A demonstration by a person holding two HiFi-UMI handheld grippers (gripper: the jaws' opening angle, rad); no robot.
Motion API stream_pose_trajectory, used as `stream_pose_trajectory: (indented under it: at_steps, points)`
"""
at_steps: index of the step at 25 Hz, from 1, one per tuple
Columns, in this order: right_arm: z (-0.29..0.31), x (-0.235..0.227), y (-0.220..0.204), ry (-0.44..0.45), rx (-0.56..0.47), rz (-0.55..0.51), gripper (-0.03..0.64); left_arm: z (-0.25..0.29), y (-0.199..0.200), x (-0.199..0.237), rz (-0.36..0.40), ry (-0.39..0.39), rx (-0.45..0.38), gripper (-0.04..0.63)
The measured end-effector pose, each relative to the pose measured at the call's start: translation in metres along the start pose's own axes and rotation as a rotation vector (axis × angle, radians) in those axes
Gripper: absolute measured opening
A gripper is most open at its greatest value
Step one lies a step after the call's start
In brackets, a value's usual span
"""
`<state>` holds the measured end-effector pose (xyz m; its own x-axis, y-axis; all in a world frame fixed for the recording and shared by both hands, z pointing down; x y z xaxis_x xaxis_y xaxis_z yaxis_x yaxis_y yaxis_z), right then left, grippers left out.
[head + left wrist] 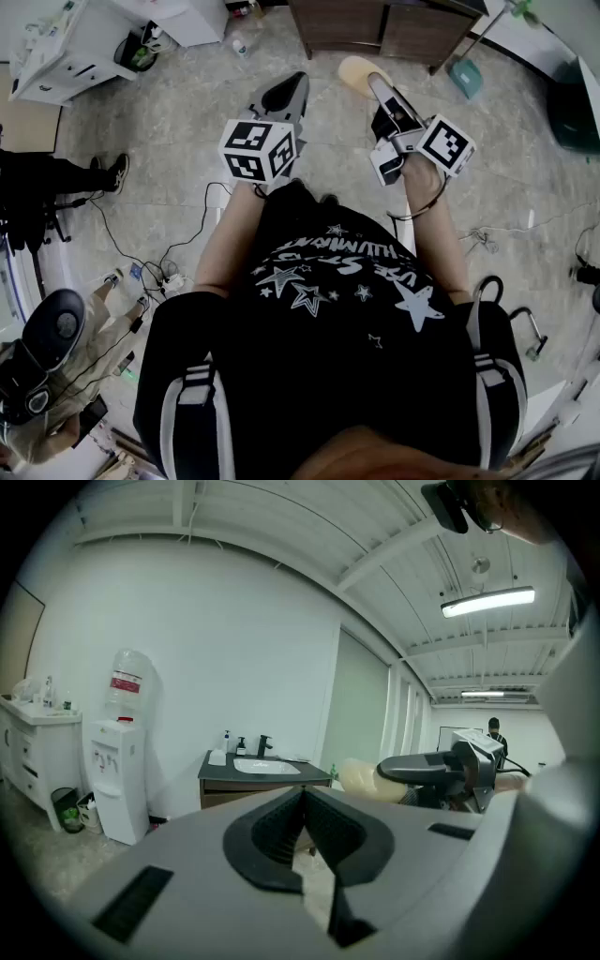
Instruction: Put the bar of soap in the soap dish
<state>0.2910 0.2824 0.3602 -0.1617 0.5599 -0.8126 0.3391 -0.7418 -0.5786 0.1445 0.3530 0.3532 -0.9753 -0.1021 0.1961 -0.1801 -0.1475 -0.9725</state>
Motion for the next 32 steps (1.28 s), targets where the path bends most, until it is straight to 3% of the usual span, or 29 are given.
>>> stream_pose_trajectory:
  at_steps: [11,19,32]
  points:
    - [-0.008,-0.010,-0.003,-0.025,0.000,0.003,0.130,0.004,-0.006,0.000,0.000,-0.006,-0.006,0.012]
    - [0.003,-0.027,0.015,-0.058,-0.022,-0.006,0.130,0.035,-0.010,0.013,-0.012,-0.033,0.002,0.012]
    - [0.111,-0.070,0.058,-0.081,-0.038,-0.007,0.130,0.129,0.018,0.105,-0.043,-0.062,-0.004,0.012]
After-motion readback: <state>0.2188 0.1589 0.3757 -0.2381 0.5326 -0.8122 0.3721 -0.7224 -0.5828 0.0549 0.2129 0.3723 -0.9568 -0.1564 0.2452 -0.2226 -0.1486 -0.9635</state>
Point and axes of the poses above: the fingertips, and each gripper's own axes: z forward along the fingers, x to its left, y out of its top, the point moved 3 cm from there along -z, backward along the fingers, and after that the axes turned 2 degrees about y, right-handed, at the moved point
